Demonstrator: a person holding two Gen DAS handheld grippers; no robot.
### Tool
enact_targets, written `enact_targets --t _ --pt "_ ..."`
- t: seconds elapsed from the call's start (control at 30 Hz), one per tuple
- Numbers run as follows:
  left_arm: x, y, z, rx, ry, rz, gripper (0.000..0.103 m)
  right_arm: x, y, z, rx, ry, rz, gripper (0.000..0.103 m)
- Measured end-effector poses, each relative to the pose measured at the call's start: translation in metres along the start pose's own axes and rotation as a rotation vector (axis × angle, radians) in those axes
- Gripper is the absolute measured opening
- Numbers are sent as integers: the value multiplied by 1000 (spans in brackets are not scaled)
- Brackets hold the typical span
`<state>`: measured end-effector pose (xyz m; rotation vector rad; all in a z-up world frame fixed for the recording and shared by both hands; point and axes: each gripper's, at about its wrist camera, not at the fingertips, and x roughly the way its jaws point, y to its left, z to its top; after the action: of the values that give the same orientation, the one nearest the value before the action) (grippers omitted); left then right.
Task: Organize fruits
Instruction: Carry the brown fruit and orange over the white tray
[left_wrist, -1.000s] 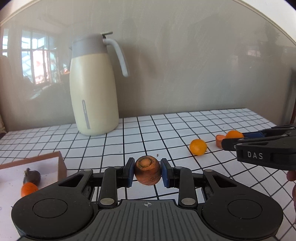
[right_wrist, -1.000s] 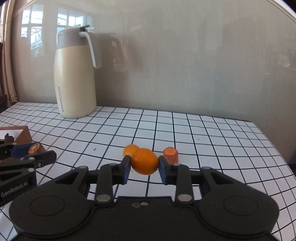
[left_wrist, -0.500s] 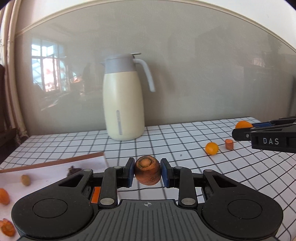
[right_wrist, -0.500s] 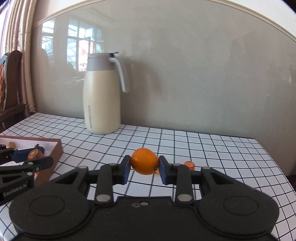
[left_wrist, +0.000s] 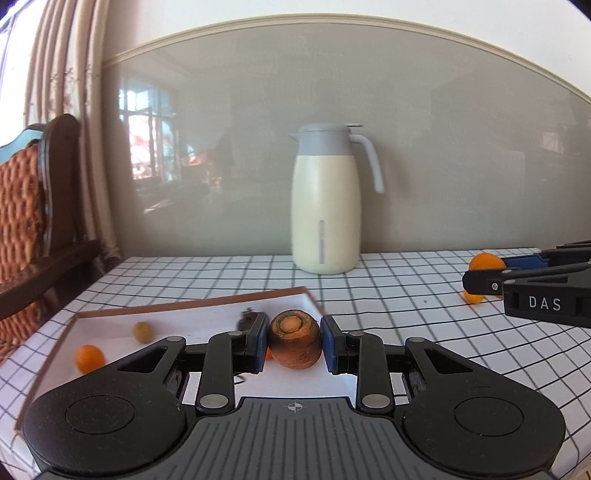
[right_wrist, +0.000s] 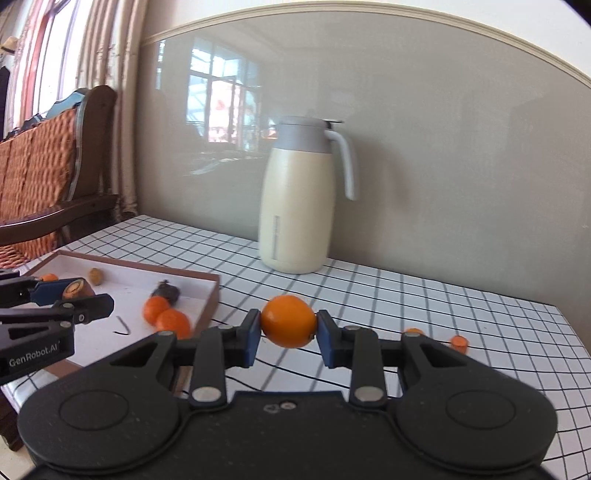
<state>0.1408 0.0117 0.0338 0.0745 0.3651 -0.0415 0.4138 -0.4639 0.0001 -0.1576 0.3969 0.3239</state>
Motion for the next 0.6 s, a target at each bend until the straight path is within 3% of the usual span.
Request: enact_targets --t 0.6 --pt "-20 69 -9 -55 -11 124 30 13 74 15 -76 -27 138 24"
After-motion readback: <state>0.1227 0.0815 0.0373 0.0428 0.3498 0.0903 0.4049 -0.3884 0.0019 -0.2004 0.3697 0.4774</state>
